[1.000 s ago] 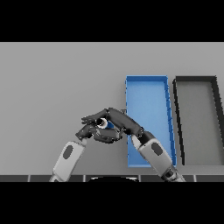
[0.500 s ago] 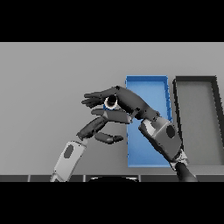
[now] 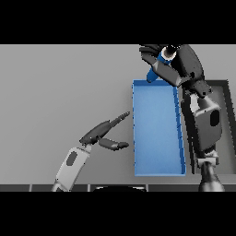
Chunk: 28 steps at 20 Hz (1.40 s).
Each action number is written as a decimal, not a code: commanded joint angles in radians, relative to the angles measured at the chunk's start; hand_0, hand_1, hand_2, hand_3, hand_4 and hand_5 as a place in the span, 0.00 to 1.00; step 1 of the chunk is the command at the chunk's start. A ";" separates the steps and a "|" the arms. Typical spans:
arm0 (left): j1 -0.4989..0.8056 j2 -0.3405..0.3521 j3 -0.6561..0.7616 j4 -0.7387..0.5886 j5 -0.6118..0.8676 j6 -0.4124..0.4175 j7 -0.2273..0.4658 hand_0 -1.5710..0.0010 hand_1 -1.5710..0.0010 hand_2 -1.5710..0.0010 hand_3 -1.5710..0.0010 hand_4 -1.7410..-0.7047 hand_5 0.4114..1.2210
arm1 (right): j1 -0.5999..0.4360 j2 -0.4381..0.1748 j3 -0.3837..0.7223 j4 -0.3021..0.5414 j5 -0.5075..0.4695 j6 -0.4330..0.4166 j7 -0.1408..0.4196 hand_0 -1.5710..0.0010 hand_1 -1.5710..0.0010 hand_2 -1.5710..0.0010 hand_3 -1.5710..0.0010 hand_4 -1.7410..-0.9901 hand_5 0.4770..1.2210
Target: Pick up the blue pipe and place it into the blue bin.
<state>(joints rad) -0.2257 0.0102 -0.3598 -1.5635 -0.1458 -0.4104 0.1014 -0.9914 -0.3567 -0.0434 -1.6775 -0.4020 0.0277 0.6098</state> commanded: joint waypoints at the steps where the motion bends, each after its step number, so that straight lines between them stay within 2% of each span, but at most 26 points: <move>1: -0.001 0.006 0.002 0.002 -0.003 0.000 -0.010 1.00 1.00 1.00 1.00 0.83 0.00 | 0.029 -0.016 -0.015 0.006 0.011 0.003 -0.002 0.00 0.00 0.00 0.00 0.00 1.00; 3: 0.010 0.018 -0.004 -0.003 -0.019 0.003 -0.027 1.00 1.00 1.00 1.00 0.84 0.00 | 0.098 -0.040 -0.042 0.017 0.023 0.013 -0.002 0.00 0.00 0.00 0.00 0.00 1.00; 5: 0.020 0.024 -0.004 -0.016 -0.015 0.002 -0.030 1.00 1.00 1.00 1.00 0.84 0.01 | 0.210 -0.040 -0.064 -0.018 0.026 0.000 0.000 0.00 0.00 0.00 0.00 0.00 1.00; 10: 0.030 0.012 -0.012 -0.025 -0.005 0.001 -0.017 1.00 1.00 1.00 1.00 0.84 0.01 | 0.438 -0.076 -0.030 -0.088 0.021 -0.039 0.000 0.00 0.00 0.00 0.00 0.00 1.00; 13: 0.043 0.008 -0.017 -0.034 -0.004 0.005 -0.007 1.00 1.00 1.00 1.00 0.83 0.02 | 0.572 -0.103 0.036 -0.125 0.008 -0.146 0.000 0.00 0.00 0.00 0.00 0.00 1.00; 16: 0.063 0.009 -0.028 -0.048 -0.010 0.009 -0.011 1.00 1.00 1.00 1.00 0.83 0.02 | 0.684 -0.204 0.132 -0.164 -0.038 -0.290 0.000 0.00 0.00 0.00 0.00 0.00 1.00; 19: 0.053 0.012 -0.026 -0.040 -0.014 0.010 -0.003 1.00 1.00 1.00 1.00 0.82 0.01 | 0.727 -0.319 0.262 -0.156 -0.095 -0.461 0.000 0.00 0.00 0.00 0.03 0.00 1.00; 20: 0.049 0.008 -0.028 -0.046 -0.011 0.009 0.001 1.00 1.00 1.00 1.00 0.82 0.01 | 0.737 -0.350 0.296 -0.161 -0.114 -0.496 0.000 0.00 0.00 0.00 0.20 0.00 1.00; 22: 0.069 0.015 -0.037 -0.047 -0.023 0.011 -0.025 1.00 1.00 1.00 1.00 0.83 0.01 | 0.736 -0.416 0.390 -0.140 -0.144 -0.580 0.000 0.00 0.00 0.00 0.35 0.00 1.00; 24: 0.057 0.009 -0.035 -0.050 -0.022 0.015 -0.008 1.00 1.00 1.00 1.00 0.83 0.01 | 0.721 -0.475 0.485 -0.106 -0.198 -0.664 0.000 0.00 0.01 0.00 0.46 0.00 1.00; 25: 0.055 0.009 -0.036 -0.048 -0.023 0.014 -0.003 1.00 1.00 1.00 1.00 0.83 0.01 | 0.702 -0.508 0.533 -0.090 -0.244 -0.695 0.000 0.07 0.15 0.15 0.50 0.08 1.00; 26: 0.053 0.013 -0.032 -0.049 -0.020 0.010 -0.002 1.00 1.00 1.00 1.00 0.83 0.01 | 0.687 -0.528 0.561 -0.076 -0.266 -0.704 0.000 0.25 0.32 0.32 0.60 0.20 1.00; 28: 0.053 0.011 -0.034 -0.050 -0.018 0.008 0.000 1.00 1.00 1.00 1.00 0.83 0.02 | 0.669 -0.548 0.593 -0.064 -0.288 -0.700 0.000 0.52 0.56 0.56 0.74 0.44 1.00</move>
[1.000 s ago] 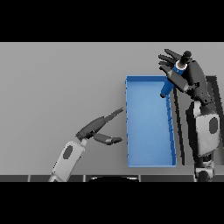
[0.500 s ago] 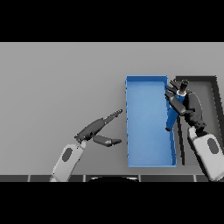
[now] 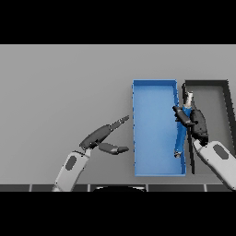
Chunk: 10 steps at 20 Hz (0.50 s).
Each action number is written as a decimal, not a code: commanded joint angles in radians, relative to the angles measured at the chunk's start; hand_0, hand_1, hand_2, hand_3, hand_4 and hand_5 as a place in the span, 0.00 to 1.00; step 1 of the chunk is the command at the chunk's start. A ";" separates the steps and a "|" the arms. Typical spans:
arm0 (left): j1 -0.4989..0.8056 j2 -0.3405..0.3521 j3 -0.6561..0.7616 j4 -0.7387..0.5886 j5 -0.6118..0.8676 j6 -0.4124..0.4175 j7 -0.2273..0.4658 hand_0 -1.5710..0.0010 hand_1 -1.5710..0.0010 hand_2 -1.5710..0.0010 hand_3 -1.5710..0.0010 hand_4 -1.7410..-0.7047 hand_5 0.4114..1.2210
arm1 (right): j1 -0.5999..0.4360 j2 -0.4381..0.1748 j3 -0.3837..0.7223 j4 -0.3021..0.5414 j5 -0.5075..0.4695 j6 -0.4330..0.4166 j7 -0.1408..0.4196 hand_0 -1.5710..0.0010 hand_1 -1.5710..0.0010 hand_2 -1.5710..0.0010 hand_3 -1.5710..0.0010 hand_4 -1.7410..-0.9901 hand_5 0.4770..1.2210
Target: Pick up the blue pipe and place it into the blue bin.
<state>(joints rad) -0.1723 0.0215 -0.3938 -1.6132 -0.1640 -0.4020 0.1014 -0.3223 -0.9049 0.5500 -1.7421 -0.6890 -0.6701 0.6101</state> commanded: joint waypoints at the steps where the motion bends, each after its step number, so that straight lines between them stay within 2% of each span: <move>1: 0.000 0.000 0.000 0.000 0.000 0.000 0.000 1.00 1.00 1.00 1.00 0.83 0.02 | 0.000 0.000 0.000 0.000 0.003 0.010 0.000 0.62 0.65 0.65 0.79 0.54 1.00; 2: 0.006 0.004 0.002 -0.005 0.003 -0.001 -0.003 1.00 1.00 1.00 1.00 0.83 0.02 | -0.019 -0.030 0.041 0.013 -0.028 0.018 0.000 0.69 0.72 0.72 0.84 0.62 0.95; 4: 0.000 -0.002 0.006 0.002 0.008 0.000 0.008 1.00 1.00 1.00 1.00 0.83 0.02 | -0.137 -0.136 0.230 0.048 -0.126 0.036 -0.001 0.80 0.82 0.82 0.89 0.75 0.82; 5: -0.009 -0.007 0.008 0.001 0.010 0.002 0.023 1.00 1.00 1.00 1.00 0.83 0.02 | -0.184 -0.170 0.307 0.051 -0.150 0.062 0.000 0.84 0.86 0.86 0.92 0.80 0.74; 7: 0.006 -0.001 0.003 -0.002 0.007 0.000 0.010 1.00 1.00 1.00 1.00 0.83 0.02 | -0.245 -0.190 0.389 0.059 -0.183 0.074 0.000 0.90 0.91 0.91 0.95 0.88 0.61; 10: 0.004 -0.001 0.001 -0.012 0.007 -0.001 0.009 1.00 1.00 1.00 1.00 0.83 0.02 | -0.315 -0.196 0.472 0.082 -0.208 0.077 0.000 0.95 0.95 0.95 0.97 0.90 0.50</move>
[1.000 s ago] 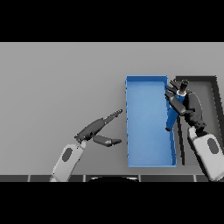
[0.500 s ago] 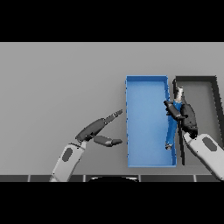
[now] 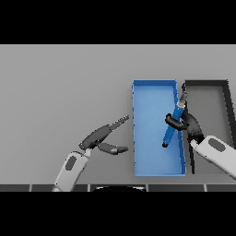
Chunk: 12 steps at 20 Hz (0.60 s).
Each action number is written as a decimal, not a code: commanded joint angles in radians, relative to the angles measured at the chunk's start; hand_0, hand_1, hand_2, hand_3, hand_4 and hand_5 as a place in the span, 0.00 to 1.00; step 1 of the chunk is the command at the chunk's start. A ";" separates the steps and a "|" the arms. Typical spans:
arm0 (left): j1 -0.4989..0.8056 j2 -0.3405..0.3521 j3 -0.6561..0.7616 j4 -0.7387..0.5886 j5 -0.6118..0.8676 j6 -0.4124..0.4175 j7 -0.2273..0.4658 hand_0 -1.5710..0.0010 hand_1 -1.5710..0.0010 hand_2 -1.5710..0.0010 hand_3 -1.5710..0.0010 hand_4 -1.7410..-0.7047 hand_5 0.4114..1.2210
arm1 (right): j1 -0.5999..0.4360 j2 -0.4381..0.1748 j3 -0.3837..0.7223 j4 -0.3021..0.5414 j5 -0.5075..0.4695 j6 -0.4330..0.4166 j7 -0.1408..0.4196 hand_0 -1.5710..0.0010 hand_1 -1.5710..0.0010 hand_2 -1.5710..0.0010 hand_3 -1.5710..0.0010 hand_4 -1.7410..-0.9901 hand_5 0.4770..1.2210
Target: Pick up the blue pipe and place it into the blue bin.
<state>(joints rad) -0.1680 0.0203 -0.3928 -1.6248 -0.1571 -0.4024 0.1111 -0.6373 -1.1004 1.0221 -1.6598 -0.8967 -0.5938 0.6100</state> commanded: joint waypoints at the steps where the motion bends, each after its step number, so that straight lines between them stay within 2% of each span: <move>1: -0.004 -0.002 0.003 0.004 -0.001 0.002 0.005 1.00 1.00 1.00 1.00 0.83 0.02 | -0.014 0.000 0.023 0.008 0.003 0.004 0.000 0.96 0.96 0.96 0.98 0.91 0.46; 6: 0.014 -0.004 -0.009 -0.007 -0.006 0.005 0.002 1.00 1.00 1.00 1.00 0.82 0.02 | -0.064 -0.015 0.088 0.013 -0.006 -0.001 0.000 0.99 0.99 0.99 0.99 0.94 0.29; 9: 0.005 0.002 0.002 0.007 -0.011 0.010 -0.007 1.00 1.00 1.00 1.00 0.82 0.02 | -0.093 -0.003 0.110 0.044 -0.010 0.021 -0.001 0.99 0.99 0.99 1.00 0.96 0.25; 12: 0.009 0.008 0.003 -0.016 0.005 -0.001 -0.001 1.00 1.00 1.00 1.00 0.83 0.02 | -0.109 -0.016 0.116 0.025 -0.034 0.019 0.000 1.00 1.00 1.00 1.00 0.96 0.24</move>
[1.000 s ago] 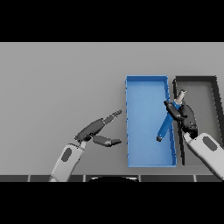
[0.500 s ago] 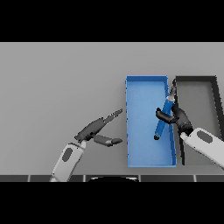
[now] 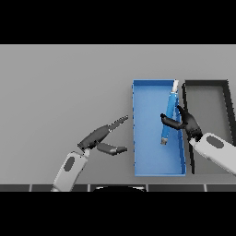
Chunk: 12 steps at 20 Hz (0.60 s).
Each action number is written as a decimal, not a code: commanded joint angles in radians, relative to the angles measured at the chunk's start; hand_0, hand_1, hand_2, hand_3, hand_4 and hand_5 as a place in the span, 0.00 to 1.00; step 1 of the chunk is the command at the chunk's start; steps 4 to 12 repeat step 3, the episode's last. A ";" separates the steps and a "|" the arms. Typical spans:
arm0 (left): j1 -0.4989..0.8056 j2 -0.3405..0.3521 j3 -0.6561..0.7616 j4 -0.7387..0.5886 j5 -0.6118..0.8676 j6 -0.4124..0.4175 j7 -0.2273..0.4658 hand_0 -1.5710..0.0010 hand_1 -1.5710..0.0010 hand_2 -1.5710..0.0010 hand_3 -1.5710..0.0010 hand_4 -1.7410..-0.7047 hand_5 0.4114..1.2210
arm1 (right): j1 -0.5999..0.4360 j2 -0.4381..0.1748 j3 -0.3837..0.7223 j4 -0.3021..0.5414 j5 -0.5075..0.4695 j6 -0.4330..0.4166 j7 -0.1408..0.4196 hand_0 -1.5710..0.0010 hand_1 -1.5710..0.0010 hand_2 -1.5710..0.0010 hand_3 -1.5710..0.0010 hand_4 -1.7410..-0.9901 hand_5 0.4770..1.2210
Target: Pick up the blue pipe and place it into the blue bin.
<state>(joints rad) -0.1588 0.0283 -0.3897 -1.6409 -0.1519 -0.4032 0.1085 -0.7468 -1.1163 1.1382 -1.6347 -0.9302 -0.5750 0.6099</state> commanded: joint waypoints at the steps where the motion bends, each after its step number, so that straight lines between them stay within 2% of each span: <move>1: 0.005 0.002 -0.002 -0.016 0.004 -0.001 0.009 1.00 1.00 1.00 1.00 0.83 0.02 | 0.000 0.013 0.006 0.020 0.007 0.007 -0.004 1.00 1.00 1.00 1.00 0.96 0.24; 12: 0.019 0.011 -0.003 -0.040 0.006 -0.001 0.011 1.00 1.00 1.00 1.00 0.83 0.02 | 0.001 0.001 0.009 0.009 0.001 0.007 0.000 1.00 1.00 1.00 1.00 0.96 0.22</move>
